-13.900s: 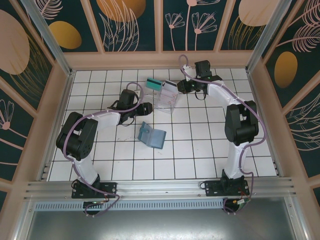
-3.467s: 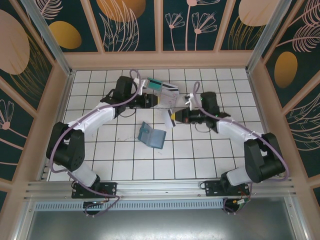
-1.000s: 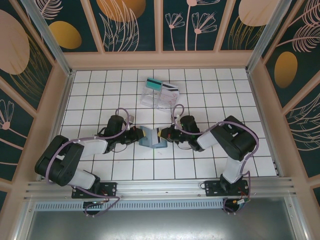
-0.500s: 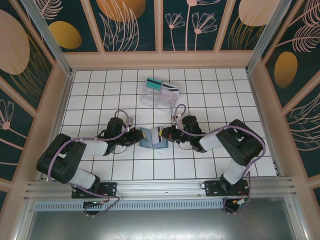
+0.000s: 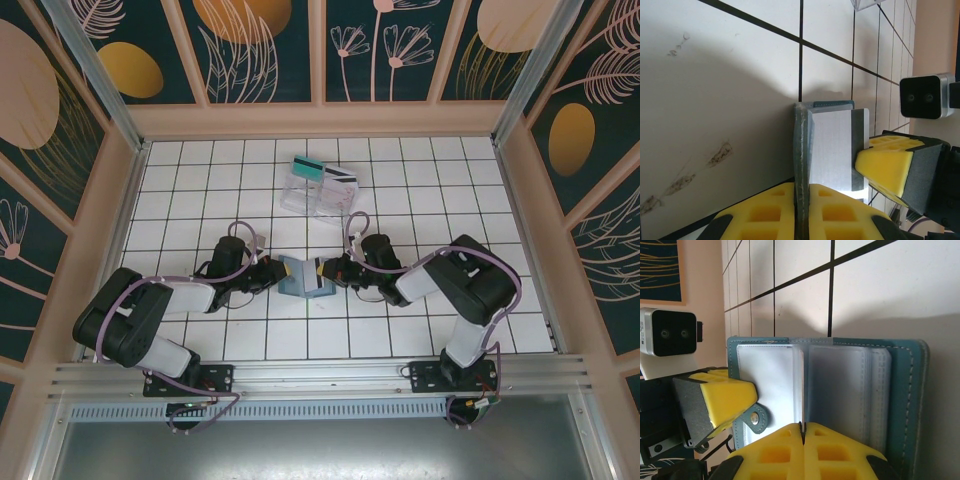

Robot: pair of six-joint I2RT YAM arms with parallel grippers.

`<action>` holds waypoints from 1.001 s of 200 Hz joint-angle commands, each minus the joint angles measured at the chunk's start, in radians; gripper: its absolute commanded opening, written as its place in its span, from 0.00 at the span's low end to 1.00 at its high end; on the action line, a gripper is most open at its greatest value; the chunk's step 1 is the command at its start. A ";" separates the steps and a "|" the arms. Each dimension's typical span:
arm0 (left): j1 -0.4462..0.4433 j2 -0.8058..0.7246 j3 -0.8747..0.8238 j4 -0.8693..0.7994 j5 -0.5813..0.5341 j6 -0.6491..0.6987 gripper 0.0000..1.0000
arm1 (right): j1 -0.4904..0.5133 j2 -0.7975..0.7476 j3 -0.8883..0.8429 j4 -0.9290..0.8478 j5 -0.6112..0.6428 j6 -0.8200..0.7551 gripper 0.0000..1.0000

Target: Put the credit cards into the card holder

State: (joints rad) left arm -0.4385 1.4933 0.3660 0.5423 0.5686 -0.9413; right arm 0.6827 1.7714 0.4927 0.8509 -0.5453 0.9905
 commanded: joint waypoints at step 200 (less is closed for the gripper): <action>0.004 0.007 -0.015 -0.168 -0.146 0.110 0.01 | 0.058 0.047 0.038 -0.089 0.097 -0.091 0.00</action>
State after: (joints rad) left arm -0.4339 1.5208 0.3405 0.5060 0.5041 -0.8875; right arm 0.7334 1.8469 0.5217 0.9073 -0.5331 0.9684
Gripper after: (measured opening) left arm 0.102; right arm 0.050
